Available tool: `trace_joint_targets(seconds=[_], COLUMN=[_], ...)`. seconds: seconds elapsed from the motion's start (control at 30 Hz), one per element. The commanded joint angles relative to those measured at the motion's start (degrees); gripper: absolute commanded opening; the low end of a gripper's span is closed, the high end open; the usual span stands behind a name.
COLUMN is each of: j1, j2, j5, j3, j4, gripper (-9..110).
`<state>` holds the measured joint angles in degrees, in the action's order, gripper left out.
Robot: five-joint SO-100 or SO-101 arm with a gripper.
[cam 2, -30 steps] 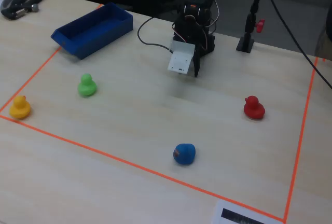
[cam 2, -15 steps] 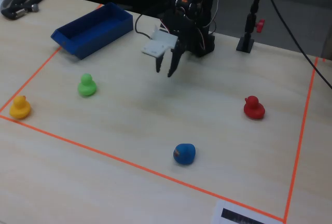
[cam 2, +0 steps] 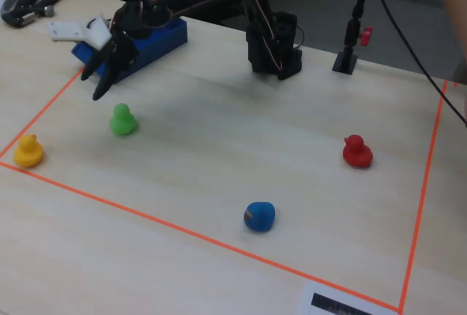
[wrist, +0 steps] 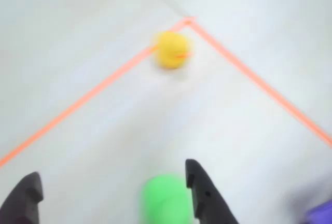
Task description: Grasp green duck and put it into box.
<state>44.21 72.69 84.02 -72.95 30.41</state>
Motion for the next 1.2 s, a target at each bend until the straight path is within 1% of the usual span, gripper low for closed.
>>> trace_joint_targets(seconds=[0.0, 0.07, 0.23, 0.5, 0.63, 0.97, 1.07, 1.13, 1.17], j1=[2.4, 2.8, 2.0, 1.4, 1.8, 2.1, 1.7, 1.4, 1.3], j2=[-4.0, -4.2, -4.2, -7.0, -8.2, -11.0, -11.4, -11.5, -11.6], j5=[3.3, 4.1, 4.0, 5.0, 6.3, 7.6, 7.6, 7.5, 7.4], j3=[0.3, -3.3, -9.1, -11.2, -11.7, -11.1, -10.5, -10.3, -10.2], j4=[-5.2, -7.3, -7.7, -7.2, -4.3, -3.9, -3.5, -3.4, -3.4], gripper=[39, 39, 41, 40, 41, 38, 33, 19, 17])
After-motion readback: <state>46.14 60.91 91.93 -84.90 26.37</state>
